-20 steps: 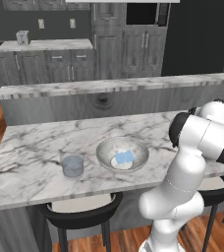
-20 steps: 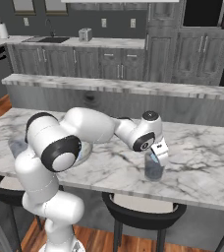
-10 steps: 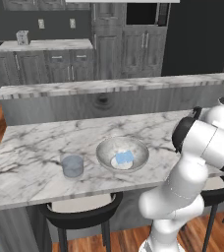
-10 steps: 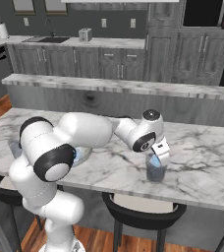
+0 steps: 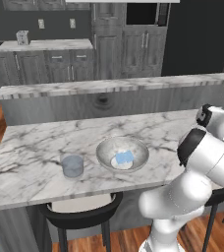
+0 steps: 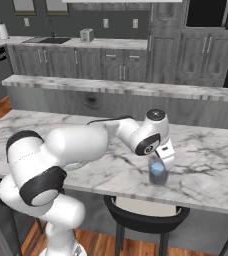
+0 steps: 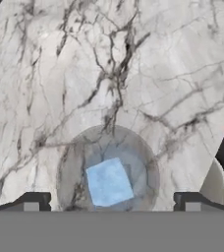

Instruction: There are four ice cubes in the ice bowl. Place two ice cubes in each glass of water.

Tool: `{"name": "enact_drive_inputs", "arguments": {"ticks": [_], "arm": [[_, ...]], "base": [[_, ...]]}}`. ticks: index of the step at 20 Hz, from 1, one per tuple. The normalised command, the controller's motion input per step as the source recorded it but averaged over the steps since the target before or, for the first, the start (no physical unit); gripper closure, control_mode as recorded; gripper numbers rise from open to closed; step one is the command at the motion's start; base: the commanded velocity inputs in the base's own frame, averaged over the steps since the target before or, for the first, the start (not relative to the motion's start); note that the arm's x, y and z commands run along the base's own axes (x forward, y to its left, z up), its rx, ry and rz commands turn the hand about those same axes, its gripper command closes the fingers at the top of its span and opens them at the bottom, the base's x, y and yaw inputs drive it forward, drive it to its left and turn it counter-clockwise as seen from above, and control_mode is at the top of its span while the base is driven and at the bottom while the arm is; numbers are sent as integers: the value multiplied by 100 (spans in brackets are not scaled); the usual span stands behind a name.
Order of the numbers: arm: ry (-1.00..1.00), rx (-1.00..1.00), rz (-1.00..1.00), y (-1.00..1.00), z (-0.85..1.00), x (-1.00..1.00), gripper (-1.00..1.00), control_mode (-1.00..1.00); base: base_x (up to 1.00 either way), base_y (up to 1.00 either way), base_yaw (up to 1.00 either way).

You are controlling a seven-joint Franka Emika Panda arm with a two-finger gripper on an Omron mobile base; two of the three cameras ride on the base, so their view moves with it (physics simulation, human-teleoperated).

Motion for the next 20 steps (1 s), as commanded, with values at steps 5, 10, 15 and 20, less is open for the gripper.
{"name": "enact_drive_inputs", "arguments": {"ticks": [5, 10, 15, 20], "arm": [[-3, -5, 10, 11, 40, -100, -100, -100], [0, -23, 23, 50, 35, -100, -100, -100], [0, -33, 37, 68, 28, -100, -100, -100], [-3, -17, 52, 59, 29, -63, -100, -100]], "base": [[0, 0, 0], [0, 0, 0], [0, 0, 0], [0, 0, 0]]}}
